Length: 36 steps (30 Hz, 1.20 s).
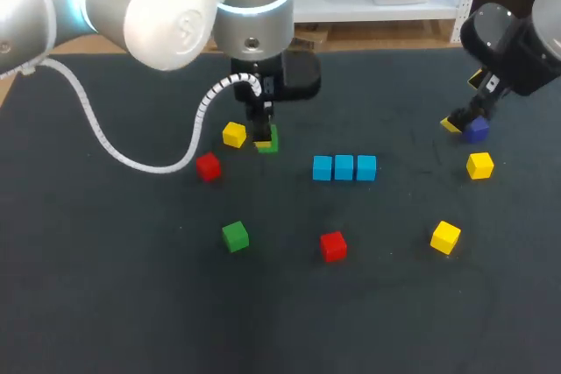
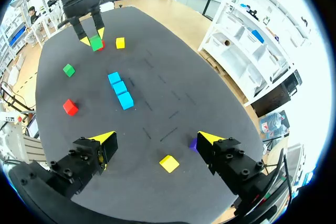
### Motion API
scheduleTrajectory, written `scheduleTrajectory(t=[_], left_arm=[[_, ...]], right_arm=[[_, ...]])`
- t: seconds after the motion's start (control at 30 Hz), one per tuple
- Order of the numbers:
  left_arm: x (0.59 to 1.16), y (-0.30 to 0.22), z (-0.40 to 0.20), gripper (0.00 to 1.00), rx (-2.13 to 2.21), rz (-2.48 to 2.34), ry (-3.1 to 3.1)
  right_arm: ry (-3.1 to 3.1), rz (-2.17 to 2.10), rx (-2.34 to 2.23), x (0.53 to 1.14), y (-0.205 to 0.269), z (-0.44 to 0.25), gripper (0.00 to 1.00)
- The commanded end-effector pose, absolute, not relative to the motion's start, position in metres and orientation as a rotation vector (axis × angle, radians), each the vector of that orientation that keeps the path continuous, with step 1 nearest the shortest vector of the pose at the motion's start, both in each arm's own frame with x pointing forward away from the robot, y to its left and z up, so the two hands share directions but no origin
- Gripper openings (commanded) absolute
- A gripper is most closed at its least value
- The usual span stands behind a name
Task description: Place the blue cubes, place green cubes on the blue cubes, place the yellow cubes on the green cubes, then place the red cubes on the yellow cubes, and place purple cube on the red cubes.
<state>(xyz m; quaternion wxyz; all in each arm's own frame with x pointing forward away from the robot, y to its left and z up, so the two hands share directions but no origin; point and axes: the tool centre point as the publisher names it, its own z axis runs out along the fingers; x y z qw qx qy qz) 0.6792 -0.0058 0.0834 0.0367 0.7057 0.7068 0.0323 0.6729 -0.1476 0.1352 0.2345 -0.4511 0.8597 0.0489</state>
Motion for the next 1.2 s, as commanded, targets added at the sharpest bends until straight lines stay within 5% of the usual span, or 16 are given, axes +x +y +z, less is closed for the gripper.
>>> scheduleTrajectory(t=[0.03,1.2], left_arm=[[0.679,-0.015,0.078,0.0,2.169,0.093,2.157],[0.686,-0.075,0.061,0.0,2.315,0.05,2.175]], right_arm=[[2.359,0.131,-1.236,0.672,-0.147,0.135,1.0],[2.359,0.131,-1.236,0.672,-0.147,0.135,1.0]])
